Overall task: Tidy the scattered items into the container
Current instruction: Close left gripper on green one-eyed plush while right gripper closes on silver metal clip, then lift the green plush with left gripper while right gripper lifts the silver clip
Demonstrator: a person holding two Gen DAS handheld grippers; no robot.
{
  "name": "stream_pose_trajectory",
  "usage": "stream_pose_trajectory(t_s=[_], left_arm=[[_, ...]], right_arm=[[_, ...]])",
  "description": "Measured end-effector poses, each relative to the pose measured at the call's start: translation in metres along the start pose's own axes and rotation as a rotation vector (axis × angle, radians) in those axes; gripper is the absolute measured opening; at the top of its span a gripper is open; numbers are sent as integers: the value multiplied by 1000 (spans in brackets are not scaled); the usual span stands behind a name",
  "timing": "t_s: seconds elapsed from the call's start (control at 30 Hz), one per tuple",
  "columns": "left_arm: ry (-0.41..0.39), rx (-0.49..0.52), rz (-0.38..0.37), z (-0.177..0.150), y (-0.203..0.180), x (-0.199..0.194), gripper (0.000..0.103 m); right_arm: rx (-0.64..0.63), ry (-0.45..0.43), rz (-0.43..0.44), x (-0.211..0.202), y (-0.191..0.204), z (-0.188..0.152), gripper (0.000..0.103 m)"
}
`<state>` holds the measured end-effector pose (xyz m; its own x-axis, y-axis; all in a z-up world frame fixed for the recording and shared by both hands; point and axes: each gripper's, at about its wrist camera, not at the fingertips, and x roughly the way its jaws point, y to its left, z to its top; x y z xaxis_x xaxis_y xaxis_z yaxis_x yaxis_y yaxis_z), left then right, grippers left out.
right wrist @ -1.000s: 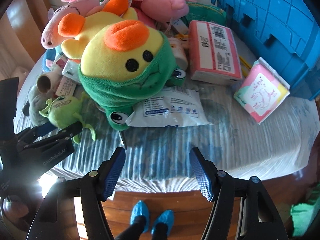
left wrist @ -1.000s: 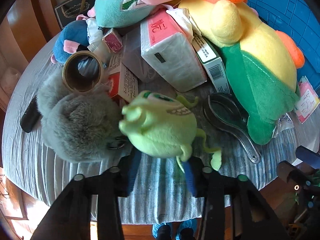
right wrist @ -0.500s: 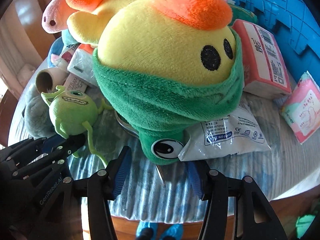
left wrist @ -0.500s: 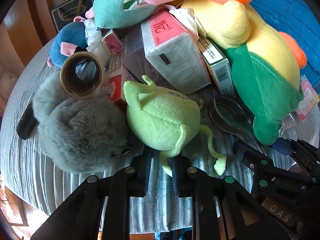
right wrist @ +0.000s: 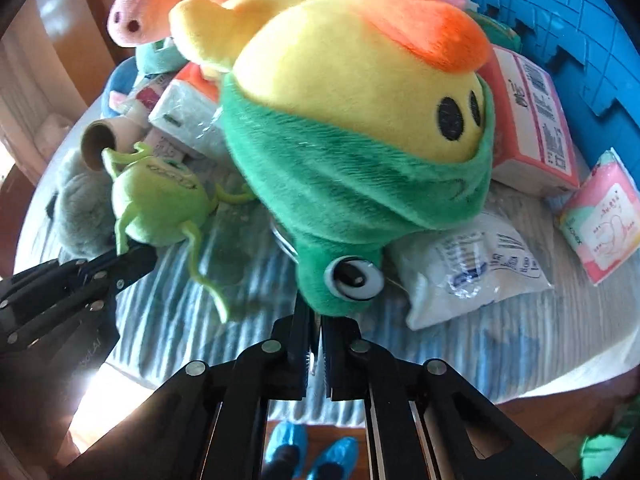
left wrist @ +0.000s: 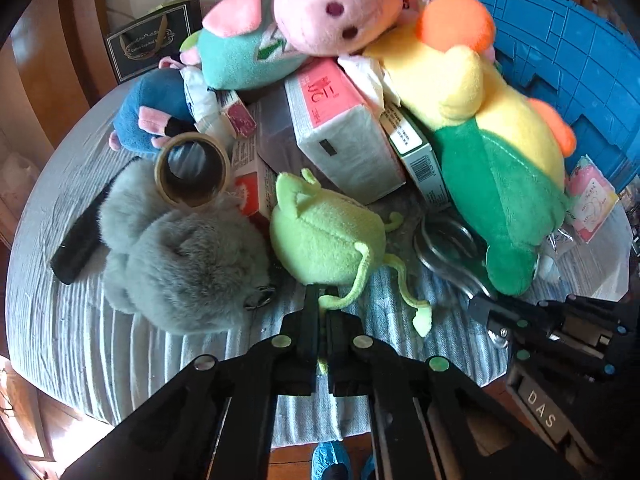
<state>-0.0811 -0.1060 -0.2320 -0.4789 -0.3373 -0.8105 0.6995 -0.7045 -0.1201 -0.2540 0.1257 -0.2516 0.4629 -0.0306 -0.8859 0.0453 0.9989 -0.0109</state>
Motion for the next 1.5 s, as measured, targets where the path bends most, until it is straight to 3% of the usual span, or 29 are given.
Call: stream_pose_trajectory(t_s=[0.17,0.2,0.37,0.43,0.5,0.53,0.57,0.6,0.7,0.83,0.87,0.9,0.97,1.13,1.3,1.47,1.5], left_arm=[[-38,-28,30,-4,13,-32,3],[-38,-35,31,10,25,-35,3],[9,-97,0,-4,35,-22,5],[12,-127,10,-6,28,-20,18],[-8,-136,-4,-4,22,-21,55],[-27,-139,-8,-3,19,-23,64],[-48,-142,-4,1,16,-25,80],[-64,-141,12,4,13,-25,86],[-29,-128,114,17,14,0,87],[28,-116,185,17,15,36,87],[13,-103,195,15,13,39,83],[-5,-87,204,15,9,39,60],[-7,-90,207,14,8,40,58],[-47,-156,170,10,18,11,56],[-154,-197,192,23,30,-40,56],[-254,-225,226,42,46,-84,56],[-270,-232,232,47,52,-89,56]], right_arm=[[4,-14,107,-28,-9,-9,5],[3,-21,112,-34,-11,-9,5],[-14,-41,84,-52,-25,-19,5],[-18,-42,50,-57,-32,-27,5],[-14,-47,30,-77,-34,-43,5],[-15,-49,23,-82,-38,-47,5],[-16,-49,14,-83,-44,-49,5],[-17,-50,7,-84,-50,-50,5],[-18,-51,1,-87,-68,-55,5],[-35,-52,8,-91,-87,-61,5],[-42,-50,12,-91,-90,-63,5],[-48,-49,17,-92,-94,-65,5],[-57,-46,36,-96,-101,-69,5],[-66,-60,104,-127,-121,-79,5],[-100,-129,180,-176,-130,-77,6],[-166,-261,197,-246,-114,-82,5],[-180,-287,185,-247,-74,-84,5]])
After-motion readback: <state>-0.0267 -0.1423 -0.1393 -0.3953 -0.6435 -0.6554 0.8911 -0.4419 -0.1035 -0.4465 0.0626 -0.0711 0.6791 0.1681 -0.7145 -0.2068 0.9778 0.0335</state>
